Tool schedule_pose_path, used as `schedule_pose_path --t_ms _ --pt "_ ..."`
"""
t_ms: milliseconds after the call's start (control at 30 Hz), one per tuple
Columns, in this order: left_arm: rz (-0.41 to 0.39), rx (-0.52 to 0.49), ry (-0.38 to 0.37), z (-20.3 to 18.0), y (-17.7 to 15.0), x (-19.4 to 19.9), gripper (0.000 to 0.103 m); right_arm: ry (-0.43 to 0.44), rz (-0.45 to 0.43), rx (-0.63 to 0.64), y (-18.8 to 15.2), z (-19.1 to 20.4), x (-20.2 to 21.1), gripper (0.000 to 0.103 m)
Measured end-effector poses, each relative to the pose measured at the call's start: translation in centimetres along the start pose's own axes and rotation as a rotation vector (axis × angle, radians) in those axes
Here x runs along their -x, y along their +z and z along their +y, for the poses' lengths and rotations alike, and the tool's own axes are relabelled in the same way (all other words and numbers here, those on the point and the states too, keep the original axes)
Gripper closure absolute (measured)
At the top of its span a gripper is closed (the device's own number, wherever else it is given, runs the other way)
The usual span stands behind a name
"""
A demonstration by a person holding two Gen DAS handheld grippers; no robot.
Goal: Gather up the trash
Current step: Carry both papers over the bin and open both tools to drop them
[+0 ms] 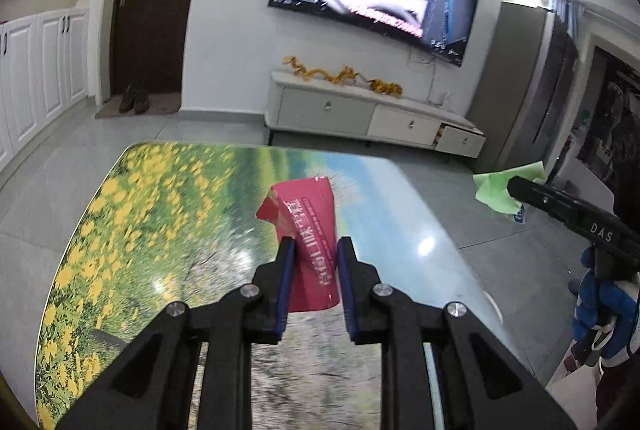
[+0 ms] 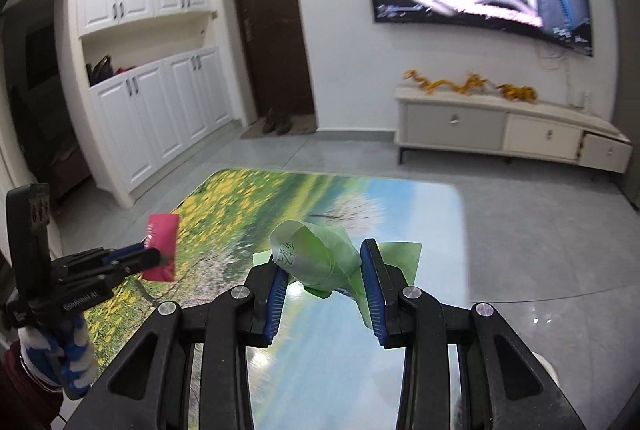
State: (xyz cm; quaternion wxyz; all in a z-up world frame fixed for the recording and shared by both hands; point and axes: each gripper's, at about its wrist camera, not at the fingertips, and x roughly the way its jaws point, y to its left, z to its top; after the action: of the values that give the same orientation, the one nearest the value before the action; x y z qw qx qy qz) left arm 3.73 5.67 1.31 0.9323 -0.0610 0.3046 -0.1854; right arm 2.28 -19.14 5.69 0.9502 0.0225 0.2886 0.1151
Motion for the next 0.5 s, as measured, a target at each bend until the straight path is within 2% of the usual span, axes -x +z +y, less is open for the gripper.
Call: schedule_pose_path --t_ms 300,500 --pt "-0.015 -0.114 -0.097 -8.2 2.4 -0.6 0.083 -0.101 -0.086 -0.091 -0.6 -6.6 5.8 0.068" --pt "0.049 -0.208 -0.187 -15.4 2.6 -4.1 0.083 -0.17 -0.078 -0.178 -2.7 -12.3 6.5 0.068"
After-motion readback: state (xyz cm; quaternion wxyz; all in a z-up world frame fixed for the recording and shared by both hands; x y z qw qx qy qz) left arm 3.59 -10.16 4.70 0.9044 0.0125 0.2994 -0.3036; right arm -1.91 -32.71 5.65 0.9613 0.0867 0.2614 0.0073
